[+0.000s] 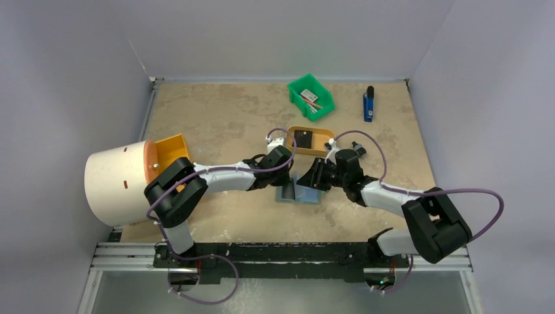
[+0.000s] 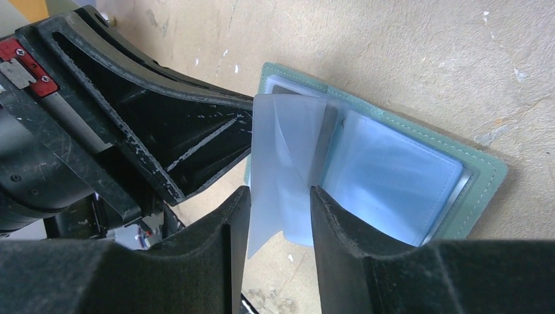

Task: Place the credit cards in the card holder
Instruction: Turn over the card slot in the card holder.

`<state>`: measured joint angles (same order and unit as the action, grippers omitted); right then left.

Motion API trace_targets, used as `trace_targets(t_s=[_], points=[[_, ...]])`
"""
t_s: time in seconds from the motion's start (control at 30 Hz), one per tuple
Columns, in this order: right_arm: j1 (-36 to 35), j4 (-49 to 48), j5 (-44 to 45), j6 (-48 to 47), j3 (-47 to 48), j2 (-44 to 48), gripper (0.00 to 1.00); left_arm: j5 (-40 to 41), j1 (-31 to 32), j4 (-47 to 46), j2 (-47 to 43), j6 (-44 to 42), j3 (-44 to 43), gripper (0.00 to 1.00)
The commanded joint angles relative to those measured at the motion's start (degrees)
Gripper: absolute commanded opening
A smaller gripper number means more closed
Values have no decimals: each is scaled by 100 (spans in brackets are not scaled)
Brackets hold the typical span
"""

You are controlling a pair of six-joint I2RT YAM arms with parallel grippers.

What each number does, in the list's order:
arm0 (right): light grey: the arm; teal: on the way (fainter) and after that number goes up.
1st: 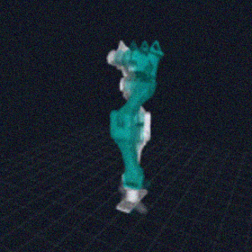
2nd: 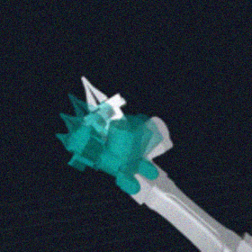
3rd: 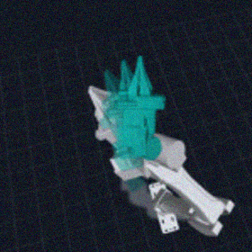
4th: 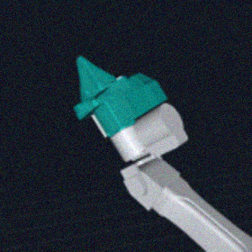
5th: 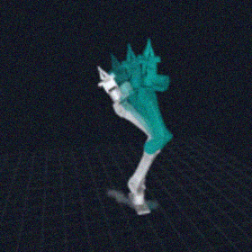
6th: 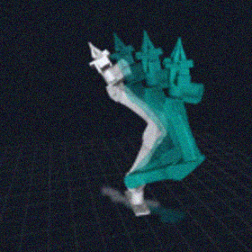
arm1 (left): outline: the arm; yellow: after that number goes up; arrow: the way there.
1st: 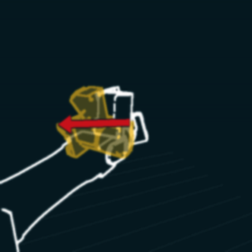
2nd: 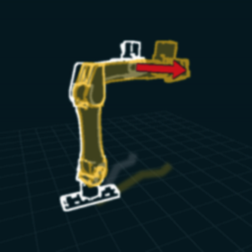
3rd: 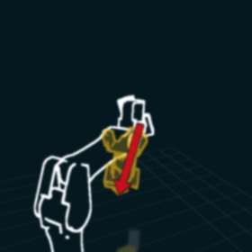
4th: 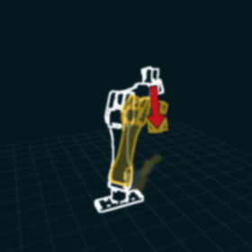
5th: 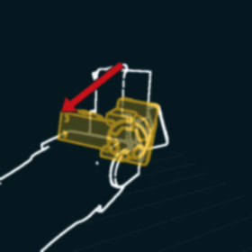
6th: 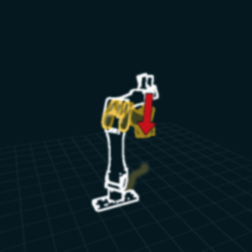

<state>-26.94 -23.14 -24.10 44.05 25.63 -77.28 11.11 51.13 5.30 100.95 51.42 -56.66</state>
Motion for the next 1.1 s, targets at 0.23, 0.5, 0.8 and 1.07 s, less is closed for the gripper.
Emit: trace_targets(t_s=[0.23,0.5,0.8,1.07], points=[[13,-351,-200,-31,112,91,48,-47,-5,-182,-66,-62,-99,0],[13,-410,-223,-2,74,83,49,-66,-6,-193,-62,-54,-87,0],[13,192,154,-143,159,119,43,479,0,144,-390,14,-12,0],[13,455,412,-202,123,178,42,755,-4,360,-630,57,69,0]])
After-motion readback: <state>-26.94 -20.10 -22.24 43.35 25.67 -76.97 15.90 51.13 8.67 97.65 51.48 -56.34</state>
